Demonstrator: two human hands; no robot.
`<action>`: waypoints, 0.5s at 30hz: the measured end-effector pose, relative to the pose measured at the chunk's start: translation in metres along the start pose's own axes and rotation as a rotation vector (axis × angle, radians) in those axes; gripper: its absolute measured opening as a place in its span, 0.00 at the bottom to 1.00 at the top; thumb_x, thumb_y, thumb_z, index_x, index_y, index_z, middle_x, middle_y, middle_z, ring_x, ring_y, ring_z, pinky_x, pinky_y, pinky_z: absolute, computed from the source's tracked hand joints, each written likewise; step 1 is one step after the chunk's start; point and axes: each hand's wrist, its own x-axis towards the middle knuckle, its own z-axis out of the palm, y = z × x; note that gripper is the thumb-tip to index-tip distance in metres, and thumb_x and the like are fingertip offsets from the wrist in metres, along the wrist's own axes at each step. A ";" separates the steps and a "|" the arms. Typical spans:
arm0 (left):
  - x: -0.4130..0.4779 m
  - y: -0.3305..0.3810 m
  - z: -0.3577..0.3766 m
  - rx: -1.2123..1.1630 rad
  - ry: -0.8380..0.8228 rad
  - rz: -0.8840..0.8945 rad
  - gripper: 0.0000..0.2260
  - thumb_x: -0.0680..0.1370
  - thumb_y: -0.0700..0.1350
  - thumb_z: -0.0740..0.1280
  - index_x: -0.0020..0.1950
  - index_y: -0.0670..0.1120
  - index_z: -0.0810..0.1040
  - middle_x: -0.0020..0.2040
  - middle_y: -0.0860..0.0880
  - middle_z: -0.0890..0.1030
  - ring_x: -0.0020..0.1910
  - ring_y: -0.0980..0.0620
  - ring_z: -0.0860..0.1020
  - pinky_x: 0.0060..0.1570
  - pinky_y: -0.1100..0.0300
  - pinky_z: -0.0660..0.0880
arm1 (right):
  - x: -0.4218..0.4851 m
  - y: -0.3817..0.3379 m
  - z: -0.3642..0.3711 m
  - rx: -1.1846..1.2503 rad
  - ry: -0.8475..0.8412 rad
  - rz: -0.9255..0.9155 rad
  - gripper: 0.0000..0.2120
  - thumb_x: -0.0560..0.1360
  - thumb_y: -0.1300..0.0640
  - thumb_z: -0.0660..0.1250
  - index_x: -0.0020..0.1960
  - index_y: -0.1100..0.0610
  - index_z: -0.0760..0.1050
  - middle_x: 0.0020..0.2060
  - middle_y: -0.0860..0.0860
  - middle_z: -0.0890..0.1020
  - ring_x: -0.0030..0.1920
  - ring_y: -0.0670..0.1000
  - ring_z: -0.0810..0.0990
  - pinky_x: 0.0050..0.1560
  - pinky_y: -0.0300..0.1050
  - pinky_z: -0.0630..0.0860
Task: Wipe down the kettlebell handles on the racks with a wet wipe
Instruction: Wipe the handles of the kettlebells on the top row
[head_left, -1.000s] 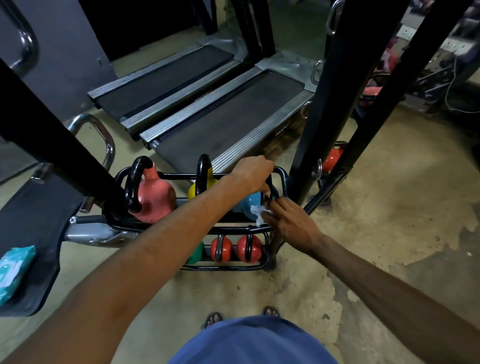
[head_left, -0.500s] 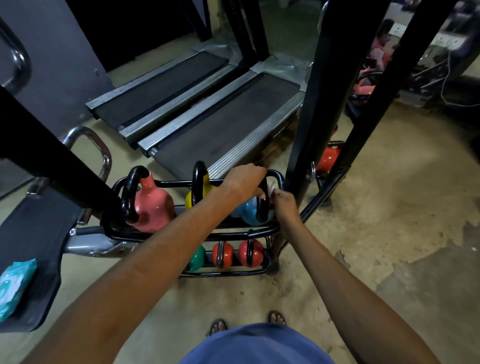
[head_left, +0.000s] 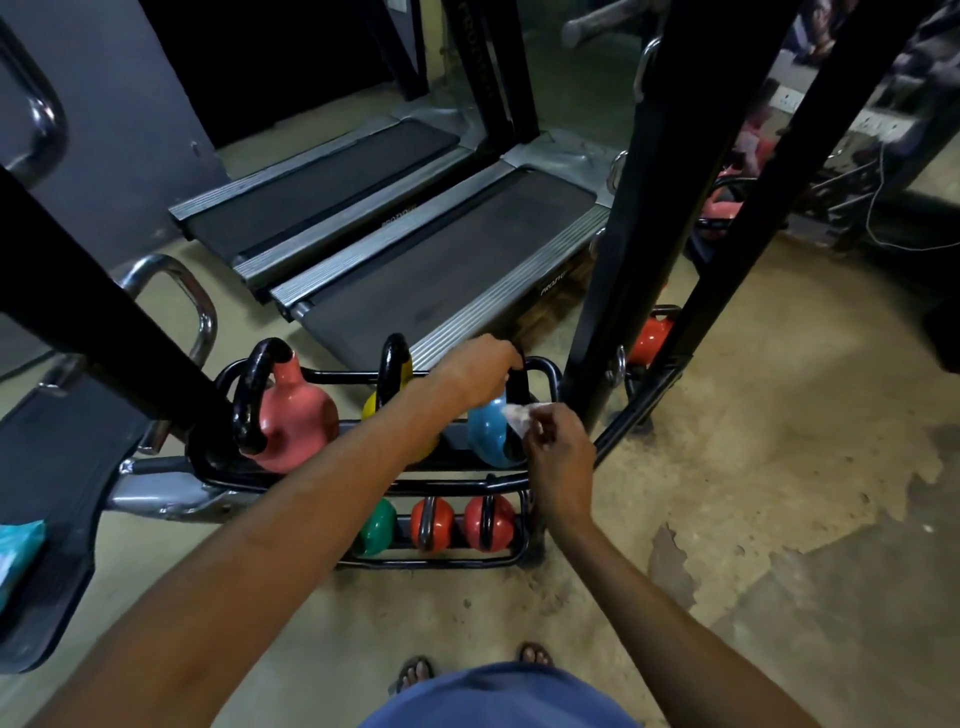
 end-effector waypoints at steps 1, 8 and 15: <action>0.002 0.000 -0.003 0.002 -0.011 -0.005 0.20 0.80 0.38 0.62 0.71 0.53 0.76 0.65 0.45 0.79 0.61 0.44 0.78 0.57 0.50 0.77 | -0.007 0.006 0.000 -0.109 -0.025 -0.185 0.07 0.80 0.60 0.68 0.57 0.57 0.80 0.54 0.50 0.80 0.52 0.45 0.79 0.50 0.35 0.77; 0.003 0.016 -0.020 0.174 -0.055 0.023 0.14 0.80 0.40 0.64 0.63 0.48 0.80 0.55 0.44 0.81 0.51 0.43 0.80 0.44 0.51 0.77 | 0.030 0.010 0.002 -1.106 -0.552 -0.991 0.13 0.77 0.60 0.65 0.59 0.61 0.80 0.56 0.58 0.82 0.67 0.62 0.74 0.80 0.66 0.53; -0.003 0.021 -0.026 0.295 -0.082 0.033 0.08 0.80 0.40 0.64 0.56 0.46 0.81 0.46 0.48 0.78 0.40 0.48 0.76 0.37 0.55 0.70 | 0.041 -0.023 -0.004 -1.367 -0.656 -1.093 0.08 0.78 0.58 0.65 0.54 0.58 0.81 0.50 0.57 0.82 0.73 0.68 0.67 0.74 0.71 0.57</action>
